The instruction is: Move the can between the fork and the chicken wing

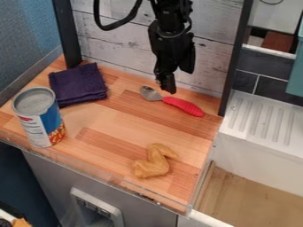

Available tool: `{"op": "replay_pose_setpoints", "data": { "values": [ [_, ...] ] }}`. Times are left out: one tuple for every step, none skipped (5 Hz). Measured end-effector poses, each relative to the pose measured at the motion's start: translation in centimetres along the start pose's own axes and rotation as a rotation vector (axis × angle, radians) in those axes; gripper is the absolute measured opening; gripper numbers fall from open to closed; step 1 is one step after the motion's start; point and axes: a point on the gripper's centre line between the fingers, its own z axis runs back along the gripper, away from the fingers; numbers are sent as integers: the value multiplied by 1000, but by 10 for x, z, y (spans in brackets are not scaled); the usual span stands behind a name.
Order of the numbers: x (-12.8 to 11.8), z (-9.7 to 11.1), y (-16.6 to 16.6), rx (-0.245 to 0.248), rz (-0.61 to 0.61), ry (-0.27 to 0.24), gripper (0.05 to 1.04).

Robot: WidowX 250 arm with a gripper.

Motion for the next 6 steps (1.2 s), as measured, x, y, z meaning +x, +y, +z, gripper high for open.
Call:
{"op": "replay_pose_setpoints", "data": {
  "values": [
    [-2,-13,7,35,3,7,1001],
    [12,-12,27,65,60,-10,1001],
    [27,12,26,20,102,-41,1001],
    [42,38,31,-4,140,-119,1001],
    [66,57,44,3,201,-188,1001],
    [98,75,67,11,320,-279,1001]
  ]
}}
